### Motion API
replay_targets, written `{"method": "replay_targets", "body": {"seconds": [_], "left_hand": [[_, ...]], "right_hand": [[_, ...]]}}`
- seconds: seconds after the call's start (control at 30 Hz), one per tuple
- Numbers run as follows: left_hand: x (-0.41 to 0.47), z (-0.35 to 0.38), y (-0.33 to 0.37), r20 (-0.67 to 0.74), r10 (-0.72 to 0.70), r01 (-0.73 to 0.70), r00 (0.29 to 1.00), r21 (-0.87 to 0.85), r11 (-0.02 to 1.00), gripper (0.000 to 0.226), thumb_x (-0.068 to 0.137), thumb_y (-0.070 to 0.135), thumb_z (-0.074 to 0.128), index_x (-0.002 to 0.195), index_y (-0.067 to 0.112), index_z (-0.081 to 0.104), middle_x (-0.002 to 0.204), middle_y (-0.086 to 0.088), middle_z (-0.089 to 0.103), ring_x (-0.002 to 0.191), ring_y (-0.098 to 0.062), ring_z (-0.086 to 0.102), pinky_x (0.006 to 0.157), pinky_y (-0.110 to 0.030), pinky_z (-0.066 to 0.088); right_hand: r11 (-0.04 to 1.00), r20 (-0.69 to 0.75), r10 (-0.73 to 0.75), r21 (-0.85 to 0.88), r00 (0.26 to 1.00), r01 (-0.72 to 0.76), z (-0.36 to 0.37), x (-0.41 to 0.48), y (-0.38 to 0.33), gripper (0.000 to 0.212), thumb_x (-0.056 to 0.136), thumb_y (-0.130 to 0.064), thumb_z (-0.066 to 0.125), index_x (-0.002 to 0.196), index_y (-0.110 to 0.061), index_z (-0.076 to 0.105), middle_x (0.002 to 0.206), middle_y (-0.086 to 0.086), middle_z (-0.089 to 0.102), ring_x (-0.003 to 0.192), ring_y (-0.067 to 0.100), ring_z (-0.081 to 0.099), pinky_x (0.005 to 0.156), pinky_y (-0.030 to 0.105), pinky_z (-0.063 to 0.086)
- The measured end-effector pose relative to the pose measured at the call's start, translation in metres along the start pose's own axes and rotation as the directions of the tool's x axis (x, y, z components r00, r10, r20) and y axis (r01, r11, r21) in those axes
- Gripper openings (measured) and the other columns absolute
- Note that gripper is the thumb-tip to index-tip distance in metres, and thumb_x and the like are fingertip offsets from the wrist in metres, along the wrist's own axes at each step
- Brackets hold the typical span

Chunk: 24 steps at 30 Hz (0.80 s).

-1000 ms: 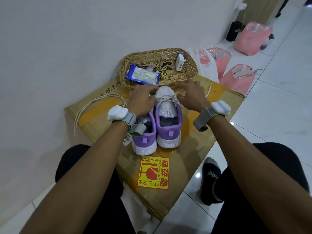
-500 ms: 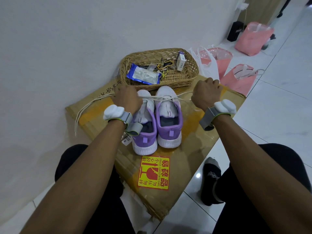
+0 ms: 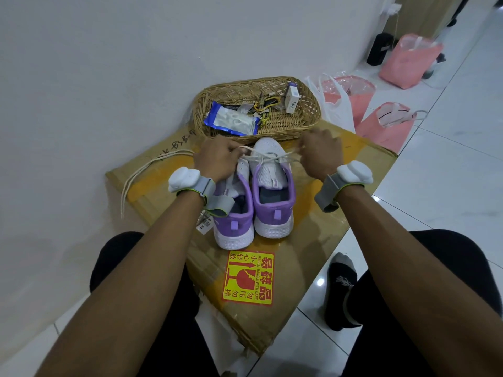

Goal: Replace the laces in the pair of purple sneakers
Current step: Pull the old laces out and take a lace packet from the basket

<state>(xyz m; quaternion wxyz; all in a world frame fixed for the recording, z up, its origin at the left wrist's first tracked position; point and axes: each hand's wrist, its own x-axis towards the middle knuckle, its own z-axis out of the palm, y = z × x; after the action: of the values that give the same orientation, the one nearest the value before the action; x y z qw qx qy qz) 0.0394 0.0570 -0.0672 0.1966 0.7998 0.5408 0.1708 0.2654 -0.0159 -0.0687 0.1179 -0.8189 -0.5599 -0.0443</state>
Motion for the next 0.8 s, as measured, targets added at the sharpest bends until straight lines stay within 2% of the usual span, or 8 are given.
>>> {"method": "replay_targets", "body": {"seconds": [0.07,0.13,0.23,0.33,0.47,0.6,0.7,0.8], "left_hand": [[0.001,-0.003,-0.010,-0.067,-0.172,0.180,0.983,0.147,0.973,0.034,0.087,0.046,0.056,0.102,0.025,0.078,0.113,-0.010,0.070,0.110,-0.038,0.060,0.088,-0.047,0.052],[-0.001,-0.004,-0.012,-0.083,-0.267,0.279,0.960,0.243,0.929,0.035,0.086,0.043,0.056,0.109,0.024,0.074,0.126,-0.014,0.062,0.121,-0.044,0.051,0.095,-0.053,0.048],[-0.008,-0.006,0.005,-0.049,-0.110,0.118,0.993,0.200,0.973,0.051,0.082,0.022,0.060,0.132,0.029,0.062,0.138,-0.010,0.050,0.130,-0.040,0.041,0.102,-0.052,0.039],[-0.007,-0.001,0.018,0.021,0.132,-0.134,0.991,0.150,0.980,0.059,0.075,0.033,0.053,0.134,0.035,0.060,0.127,-0.002,0.062,0.121,-0.033,0.052,0.102,-0.046,0.042],[-0.003,0.008,0.015,0.063,0.116,-0.119,0.991,0.051,0.992,0.048,0.077,0.069,0.047,0.104,0.041,0.074,0.101,0.013,0.074,0.106,-0.022,0.062,0.092,-0.050,0.049],[0.001,-0.007,0.007,-0.104,0.042,-0.049,0.994,-0.070,0.996,0.032,0.090,0.055,0.053,0.075,0.034,0.072,0.083,0.010,0.074,0.089,-0.018,0.066,0.086,-0.044,0.051],[0.003,-0.012,-0.004,-0.117,0.019,-0.029,0.993,-0.088,0.996,0.029,0.096,0.040,0.057,0.078,0.025,0.073,0.089,0.003,0.074,0.090,-0.019,0.067,0.084,-0.037,0.051],[-0.002,-0.005,0.005,-0.013,0.146,-0.146,0.989,-0.133,0.980,0.030,0.092,0.050,0.059,0.091,0.026,0.078,0.097,0.004,0.074,0.096,-0.015,0.064,0.090,-0.040,0.049]], "right_hand": [[0.968,-0.073,0.242,-0.056,0.968,-0.246,0.000,-0.001,0.008,0.028,0.095,-0.008,0.041,0.108,-0.007,0.066,0.119,0.015,0.057,0.117,0.034,0.047,0.097,0.042,0.032],[0.970,-0.080,0.237,-0.030,0.968,-0.240,0.001,-0.001,0.012,0.036,0.093,-0.009,0.033,0.109,-0.005,0.064,0.121,0.019,0.055,0.119,0.035,0.046,0.098,0.043,0.033],[0.990,0.035,-0.069,0.125,0.997,0.064,-0.005,-0.002,0.003,0.030,0.091,-0.013,0.052,0.120,-0.017,0.061,0.125,0.013,0.055,0.116,0.038,0.049,0.093,0.046,0.041],[0.921,0.147,-0.302,0.299,0.942,0.249,-0.007,-0.004,-0.008,0.024,0.092,-0.028,0.057,0.113,-0.027,0.068,0.120,0.008,0.063,0.113,0.032,0.055,0.088,0.043,0.047],[0.920,0.139,-0.298,0.308,0.945,0.245,-0.008,-0.007,-0.013,0.014,0.091,-0.034,0.061,0.098,-0.029,0.072,0.111,0.005,0.064,0.106,0.029,0.056,0.081,0.039,0.043],[0.988,0.100,-0.139,0.086,0.985,0.131,-0.007,-0.002,-0.002,0.014,0.094,-0.025,0.057,0.104,-0.021,0.065,0.118,0.009,0.057,0.114,0.033,0.050,0.090,0.045,0.039],[0.997,0.101,0.036,0.060,0.994,-0.042,-0.006,0.000,0.010,0.020,0.096,-0.024,0.054,0.111,-0.015,0.063,0.122,0.015,0.054,0.115,0.039,0.047,0.095,0.050,0.038],[0.975,0.085,-0.089,0.212,0.992,0.070,-0.010,-0.002,0.004,0.024,0.094,-0.028,0.055,0.115,-0.019,0.062,0.123,0.013,0.054,0.116,0.038,0.046,0.095,0.047,0.038]]}}
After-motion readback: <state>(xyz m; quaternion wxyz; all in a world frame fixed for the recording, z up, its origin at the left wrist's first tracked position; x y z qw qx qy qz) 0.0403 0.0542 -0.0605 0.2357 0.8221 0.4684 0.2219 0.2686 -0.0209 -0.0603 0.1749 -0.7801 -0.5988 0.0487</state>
